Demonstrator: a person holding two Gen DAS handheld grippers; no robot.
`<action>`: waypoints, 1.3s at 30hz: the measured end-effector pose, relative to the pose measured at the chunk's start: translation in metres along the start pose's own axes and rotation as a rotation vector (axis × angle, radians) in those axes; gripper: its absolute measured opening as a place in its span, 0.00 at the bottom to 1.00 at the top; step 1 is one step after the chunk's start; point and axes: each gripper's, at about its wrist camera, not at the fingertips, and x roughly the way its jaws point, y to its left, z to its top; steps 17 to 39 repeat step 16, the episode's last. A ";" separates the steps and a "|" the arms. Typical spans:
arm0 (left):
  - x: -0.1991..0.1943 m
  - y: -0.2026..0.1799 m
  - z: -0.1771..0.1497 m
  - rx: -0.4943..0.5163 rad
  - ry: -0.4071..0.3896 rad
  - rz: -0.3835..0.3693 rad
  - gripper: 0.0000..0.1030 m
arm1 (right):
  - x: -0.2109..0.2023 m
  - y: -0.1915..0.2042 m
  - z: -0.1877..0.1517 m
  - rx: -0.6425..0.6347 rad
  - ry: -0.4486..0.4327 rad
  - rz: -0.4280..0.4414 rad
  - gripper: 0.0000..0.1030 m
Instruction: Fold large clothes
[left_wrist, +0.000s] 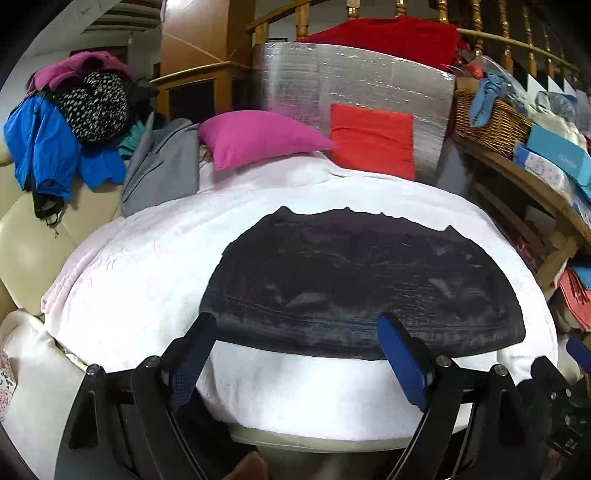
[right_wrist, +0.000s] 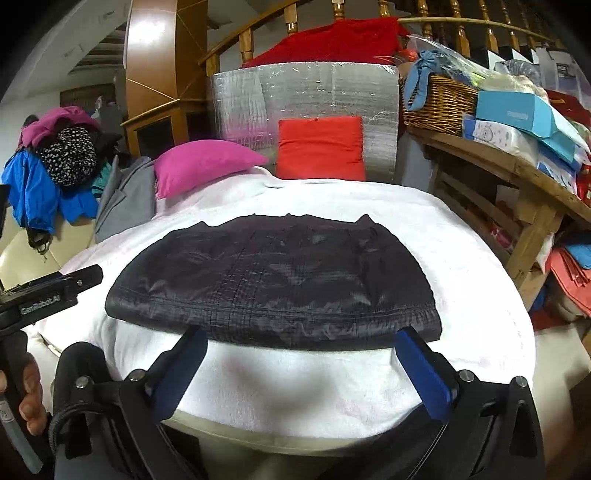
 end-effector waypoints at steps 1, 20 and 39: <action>-0.001 -0.002 0.000 0.010 -0.007 0.006 0.87 | 0.000 -0.001 0.000 0.001 -0.002 -0.002 1.00; -0.009 -0.026 -0.010 0.092 -0.038 -0.026 0.94 | 0.009 -0.010 -0.003 0.025 0.001 -0.053 1.00; -0.009 -0.026 -0.010 0.092 -0.038 -0.026 0.94 | 0.009 -0.010 -0.003 0.025 0.001 -0.053 1.00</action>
